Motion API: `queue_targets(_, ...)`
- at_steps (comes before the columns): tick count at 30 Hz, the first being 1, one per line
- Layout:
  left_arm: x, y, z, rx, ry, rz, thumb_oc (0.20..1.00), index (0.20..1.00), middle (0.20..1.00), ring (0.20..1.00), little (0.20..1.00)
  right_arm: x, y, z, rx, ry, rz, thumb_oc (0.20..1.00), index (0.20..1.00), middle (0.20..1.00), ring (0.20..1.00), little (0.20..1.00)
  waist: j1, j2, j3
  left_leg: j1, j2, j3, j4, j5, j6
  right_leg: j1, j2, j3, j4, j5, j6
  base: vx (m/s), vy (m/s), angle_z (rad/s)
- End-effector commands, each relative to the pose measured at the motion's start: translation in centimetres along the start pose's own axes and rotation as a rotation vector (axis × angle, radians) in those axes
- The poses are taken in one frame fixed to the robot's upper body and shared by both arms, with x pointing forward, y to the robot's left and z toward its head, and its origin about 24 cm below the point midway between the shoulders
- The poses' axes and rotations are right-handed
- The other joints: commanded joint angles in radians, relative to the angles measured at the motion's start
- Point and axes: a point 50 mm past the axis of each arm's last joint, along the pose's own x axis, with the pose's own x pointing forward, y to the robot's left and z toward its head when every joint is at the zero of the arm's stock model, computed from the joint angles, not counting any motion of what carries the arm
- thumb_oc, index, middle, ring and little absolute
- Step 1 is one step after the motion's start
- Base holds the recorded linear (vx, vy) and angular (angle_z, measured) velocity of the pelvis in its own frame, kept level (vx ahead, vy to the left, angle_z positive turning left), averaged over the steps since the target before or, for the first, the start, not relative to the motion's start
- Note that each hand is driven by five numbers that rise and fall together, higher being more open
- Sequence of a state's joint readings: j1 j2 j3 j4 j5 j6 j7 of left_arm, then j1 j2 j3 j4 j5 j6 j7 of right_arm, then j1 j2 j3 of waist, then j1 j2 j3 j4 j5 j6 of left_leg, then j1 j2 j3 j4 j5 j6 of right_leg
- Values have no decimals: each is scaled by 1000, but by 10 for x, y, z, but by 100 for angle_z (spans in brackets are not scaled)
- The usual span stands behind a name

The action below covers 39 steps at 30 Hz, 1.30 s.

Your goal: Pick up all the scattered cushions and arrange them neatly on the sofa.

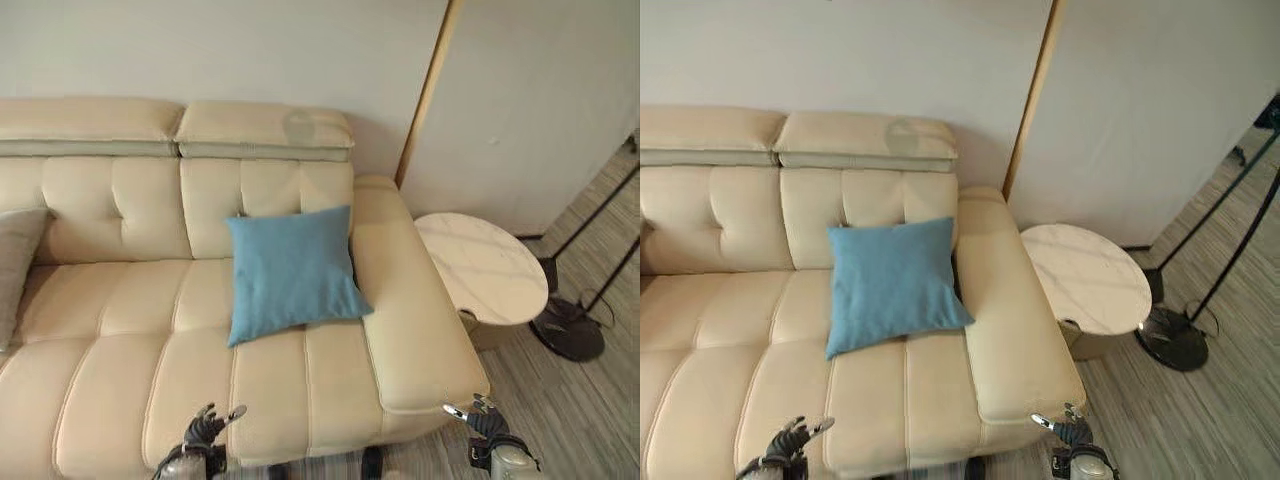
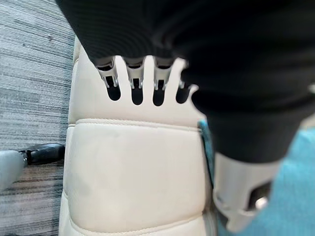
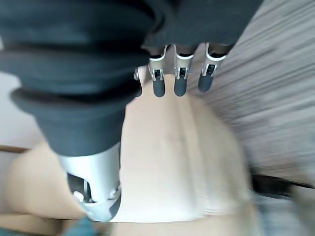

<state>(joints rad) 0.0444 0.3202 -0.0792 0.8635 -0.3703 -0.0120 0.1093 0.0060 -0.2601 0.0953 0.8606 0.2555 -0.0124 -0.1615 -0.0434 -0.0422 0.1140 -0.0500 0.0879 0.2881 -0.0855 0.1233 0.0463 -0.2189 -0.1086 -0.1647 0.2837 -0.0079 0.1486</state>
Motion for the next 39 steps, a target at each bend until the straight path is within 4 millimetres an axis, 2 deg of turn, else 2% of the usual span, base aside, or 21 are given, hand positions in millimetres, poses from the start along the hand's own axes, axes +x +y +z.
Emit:
queue_targets(1,2,0,14,29,-68,1,1000,1000,1000,1000,1000,9,-9,47,-4,-157,-18,1000,1000,1000,1000,1000,23,-2,2,-18,-37,-49,-2,-66,-41,224,10,38,-47,-106,-7,-382,-215,-51)
queue_targets(2,1,-2,12,-4,-63,5,1000,1000,1000,1000,1000,10,-6,52,-17,-167,-10,1000,1000,1000,1000,1000,45,-9,-8,-50,-26,-21,5,-36,-55,273,16,50,-165,-119,-16,-290,-253,-79)
queue_targets(4,1,-2,8,-20,-49,13,1000,1000,1000,1000,1000,9,-3,52,-28,-170,-1,1000,1000,1000,1000,1000,52,-9,-13,-69,-12,-16,14,-10,-67,293,34,59,-243,-122,-35,-203,-275,-98)
queue_targets(5,2,-5,9,-28,-45,12,1000,1000,1000,1000,1000,9,-2,54,-34,-181,3,1000,1000,1000,1000,1000,49,0,-5,-85,5,-17,16,20,-85,305,60,61,-291,-118,-47,-159,-214,-68)
queue_targets(6,2,-6,9,-28,-45,12,1000,1000,1000,1000,1000,9,-2,54,-34,-181,2,1000,1000,1000,1000,1000,49,1,-5,-86,6,-18,16,21,-85,305,61,60,-292,-117,-48,-316,-307,-19)
queue_targets(7,3,-10,9,-34,-40,5,1000,1000,1000,1000,1000,8,-4,54,-33,-187,-1,1000,1000,1000,1000,1000,41,18,20,-112,28,-20,22,59,-108,307,82,40,-310,-116,-63,-206,-171,7)
queue_targets(8,3,-10,9,-34,-40,5,1000,1000,1000,1000,1000,8,-4,54,-33,-187,-1,1000,1000,1000,1000,1000,40,18,20,-113,28,-22,22,59,-108,307,82,38,-311,-116,-64,-279,-211,49)
queue_targets(9,4,-12,12,-35,-46,3,1000,1000,1000,1000,1000,9,-5,54,-36,-188,-8,501,501,501,501,501,39,22,31,-127,32,-30,30,73,-118,303,84,30,-310,-115,-68,-173,-75,31)
queue_targets(11,5,-14,14,-38,-51,4,1000,1000,1000,1000,1000,10,-6,55,-35,-184,-14,200,200,200,200,200,41,25,46,-140,33,-54,47,74,-127,293,81,26,-300,-112,-74,-226,-74,20)
queue_targets(12,5,-16,15,-55,-52,6,1000,1000,1000,1000,1000,10,-7,57,-30,-188,-19,200,200,200,200,200,34,18,54,-145,17,-97,107,20,-120,264,66,15,-289,-96,-78,-242,-63,0)
queue_targets(17,3,-14,7,-68,-24,4,1000,1000,1000,1000,1000,11,-5,59,-13,-191,-5,200,200,200,200,200,16,-22,40,-89,-1,-139,304,-157,-89,230,19,1,-293,-59,-82,-141,-29,16)
queue_targets(18,3,-15,4,-77,-15,5,1000,1000,1000,1000,1000,11,-5,58,-9,-190,-1,200,200,200,200,200,11,-22,35,-53,3,-140,305,-184,-87,228,19,-4,-294,-61,-80,-59,9,9)
queue_targets(19,3,-15,4,-77,-16,5,1000,1000,1000,1000,1000,11,-5,58,-9,-190,-1,200,200,200,200,200,10,-23,33,-55,2,-141,302,-181,-87,225,18,-4,-295,-60,-80,-24,44,16)
queue_targets(20,2,-17,0,-82,-3,3,1000,1000,1000,1000,1000,11,-5,56,-5,-182,-2,200,200,200,200,200,1,-12,23,8,13,-130,255,-191,-90,227,26,-11,-298,-63,-76,0,96,21)
queue_targets(21,1,-21,-3,-67,11,-7,1000,1000,1000,1000,1000,10,-7,48,3,-155,-15,200,200,200,200,200,-19,4,-1,54,21,-103,166,-163,-99,214,36,-29,-300,-54,-72,31,122,25)
queue_targets(22,1,-22,-4,-55,15,-13,1000,1000,1000,1000,1000,10,-8,45,9,-144,-18,489,489,489,489,489,-23,10,-16,70,20,-97,109,-154,-103,212,40,-35,-306,-50,-68,56,134,23)
queue_targets(23,1,-23,-6,-38,20,-20,1000,1000,1000,1000,1000,10,-8,41,11,-130,-24,1000,1000,1000,1000,1000,-27,15,-28,86,15,-97,68,-145,-107,214,41,-39,-313,-46,-63,66,110,81)
queue_targets(25,1,-24,-6,-22,22,-23,1000,1000,1000,1000,1000,10,-10,36,15,-104,-34,1000,1000,1000,1000,1000,-32,19,-42,112,5,-97,13,-131,-113,223,39,-50,-327,-38,-57,35,121,73)
queue_targets(30,0,-22,-12,2,40,-18,1000,1000,1000,1000,1000,11,-8,30,-11,-80,-27,1000,1000,1000,1000,1000,-21,16,-43,124,-6,-107,-2,-137,-107,239,25,-52,-345,-16,-40,-10,104,6)
queue_targets(34,-2,-15,-27,18,100,5,1000,1000,1000,1000,1000,10,-1,22,-15,-46,-9,1000,1000,1000,1000,1000,-10,-1,-40,122,-20,-109,-2,-145,-94,233,3,-53,-338,4,-22,-62,143,0)
queue_targets(39,-2,-12,-32,34,126,13,1000,1000,1000,1000,1000,8,4,12,-7,-8,3,1000,1000,1000,1000,1000,-1,-22,-33,113,-35,-116,-2,-147,-78,216,-15,-54,-307,9,-9,-60,113,0)
